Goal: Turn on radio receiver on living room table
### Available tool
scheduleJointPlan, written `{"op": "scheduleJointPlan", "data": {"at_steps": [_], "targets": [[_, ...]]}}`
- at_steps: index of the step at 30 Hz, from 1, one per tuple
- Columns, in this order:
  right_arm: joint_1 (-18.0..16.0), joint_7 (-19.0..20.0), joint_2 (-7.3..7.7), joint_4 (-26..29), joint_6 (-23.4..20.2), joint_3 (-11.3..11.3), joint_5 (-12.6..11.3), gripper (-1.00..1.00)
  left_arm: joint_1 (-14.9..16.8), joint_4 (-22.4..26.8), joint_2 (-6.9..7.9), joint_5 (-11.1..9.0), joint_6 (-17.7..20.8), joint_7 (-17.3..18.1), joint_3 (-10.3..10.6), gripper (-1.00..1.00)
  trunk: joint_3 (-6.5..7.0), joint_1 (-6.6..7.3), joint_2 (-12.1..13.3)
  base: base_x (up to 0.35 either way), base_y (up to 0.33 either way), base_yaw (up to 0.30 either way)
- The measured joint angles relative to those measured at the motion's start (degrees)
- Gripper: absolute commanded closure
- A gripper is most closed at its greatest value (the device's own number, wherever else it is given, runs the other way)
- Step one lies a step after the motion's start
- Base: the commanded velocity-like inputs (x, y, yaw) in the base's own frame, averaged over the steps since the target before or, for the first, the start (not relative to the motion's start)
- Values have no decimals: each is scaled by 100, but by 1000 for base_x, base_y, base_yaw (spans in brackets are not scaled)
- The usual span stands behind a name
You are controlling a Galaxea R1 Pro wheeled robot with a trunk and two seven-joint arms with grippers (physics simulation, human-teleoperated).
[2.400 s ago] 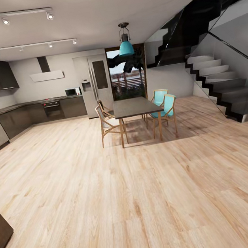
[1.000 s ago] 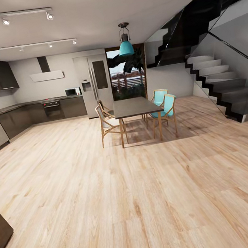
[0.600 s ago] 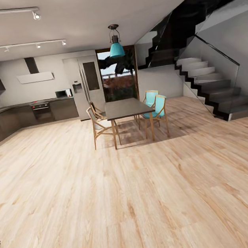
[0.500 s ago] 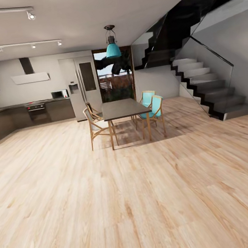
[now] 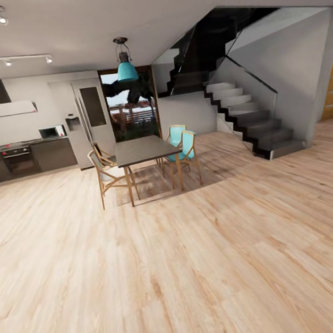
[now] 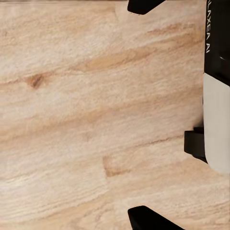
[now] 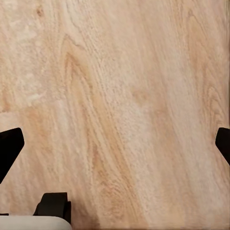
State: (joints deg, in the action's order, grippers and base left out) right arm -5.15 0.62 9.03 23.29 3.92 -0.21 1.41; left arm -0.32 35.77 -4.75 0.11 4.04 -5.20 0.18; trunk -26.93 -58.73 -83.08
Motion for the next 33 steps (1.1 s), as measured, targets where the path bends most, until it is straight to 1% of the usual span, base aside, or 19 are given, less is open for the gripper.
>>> {"op": "scheduleJointPlan", "data": {"at_steps": [33], "targets": [[-3,0,-6,0,-2,-5,0,-100,-1,0,10,15,-9,-7,-9,-100,0,0,0,0,0,-274]]}}
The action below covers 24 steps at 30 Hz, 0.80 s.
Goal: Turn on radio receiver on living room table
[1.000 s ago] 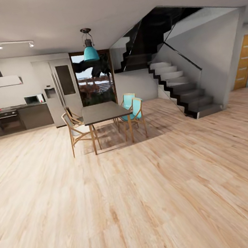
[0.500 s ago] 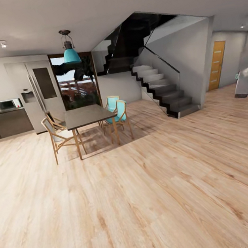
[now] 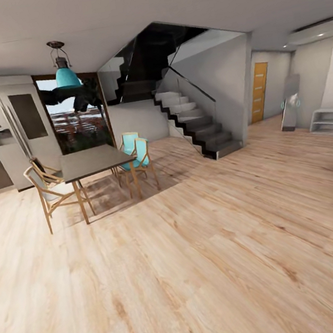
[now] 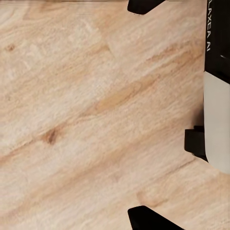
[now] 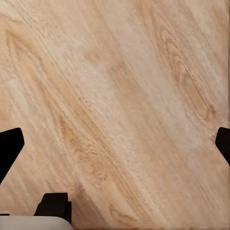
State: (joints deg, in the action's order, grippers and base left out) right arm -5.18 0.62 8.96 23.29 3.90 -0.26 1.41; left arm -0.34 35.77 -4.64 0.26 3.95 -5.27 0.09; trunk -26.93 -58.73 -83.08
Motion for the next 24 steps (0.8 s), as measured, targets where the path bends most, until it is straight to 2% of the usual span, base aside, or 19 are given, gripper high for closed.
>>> {"op": "scheduleJointPlan", "data": {"at_steps": [24], "targets": [[1,0,0,0,2,1,0,-100,0,0,25,-1,0,0,-1,-100,-26,0,0,0,0,-272]]}}
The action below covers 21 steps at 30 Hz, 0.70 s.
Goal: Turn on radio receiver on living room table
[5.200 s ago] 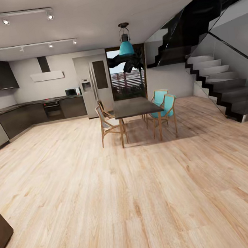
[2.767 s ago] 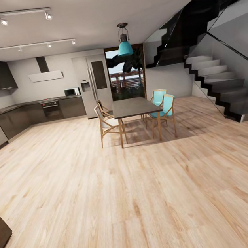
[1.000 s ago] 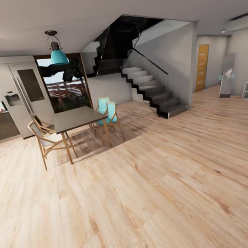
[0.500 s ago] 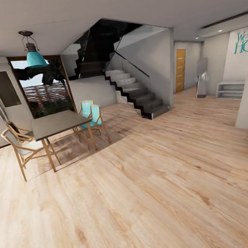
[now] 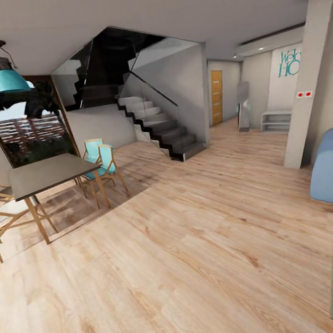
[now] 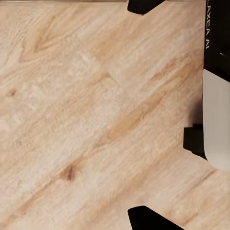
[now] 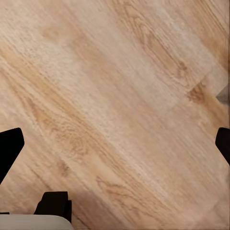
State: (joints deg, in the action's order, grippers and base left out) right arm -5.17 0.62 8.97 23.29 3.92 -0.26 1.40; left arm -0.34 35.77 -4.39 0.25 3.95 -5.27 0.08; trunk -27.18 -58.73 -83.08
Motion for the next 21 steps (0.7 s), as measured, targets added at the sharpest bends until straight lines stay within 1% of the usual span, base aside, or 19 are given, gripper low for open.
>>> {"op": "scheduleJointPlan", "data": {"at_steps": [21], "targets": [[0,0,0,0,3,-1,0,-100,-1,-9,9,2,0,0,-8,-100,-1,0,0,0,0,-277]]}}
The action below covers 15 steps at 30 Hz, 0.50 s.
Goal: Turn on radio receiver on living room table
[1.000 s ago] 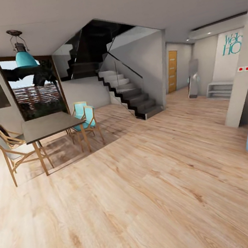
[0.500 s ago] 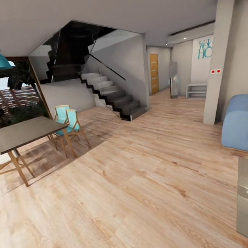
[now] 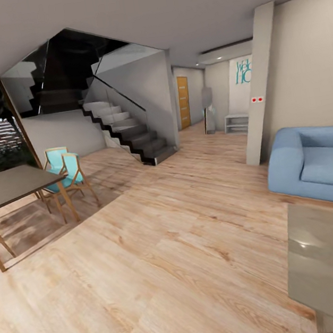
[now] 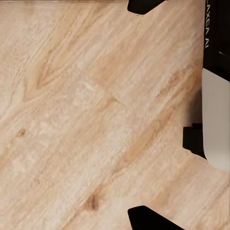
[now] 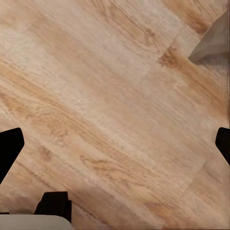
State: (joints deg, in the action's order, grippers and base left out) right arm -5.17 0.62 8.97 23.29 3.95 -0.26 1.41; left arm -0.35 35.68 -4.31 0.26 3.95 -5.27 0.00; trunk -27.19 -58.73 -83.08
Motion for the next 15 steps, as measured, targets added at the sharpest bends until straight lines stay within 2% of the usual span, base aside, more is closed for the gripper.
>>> {"op": "scheduleJointPlan", "data": {"at_steps": [15], "targets": [[-2,0,0,0,0,0,0,-100,2,0,0,0,-7,0,0,-100,0,0,0,0,0,-278]]}}
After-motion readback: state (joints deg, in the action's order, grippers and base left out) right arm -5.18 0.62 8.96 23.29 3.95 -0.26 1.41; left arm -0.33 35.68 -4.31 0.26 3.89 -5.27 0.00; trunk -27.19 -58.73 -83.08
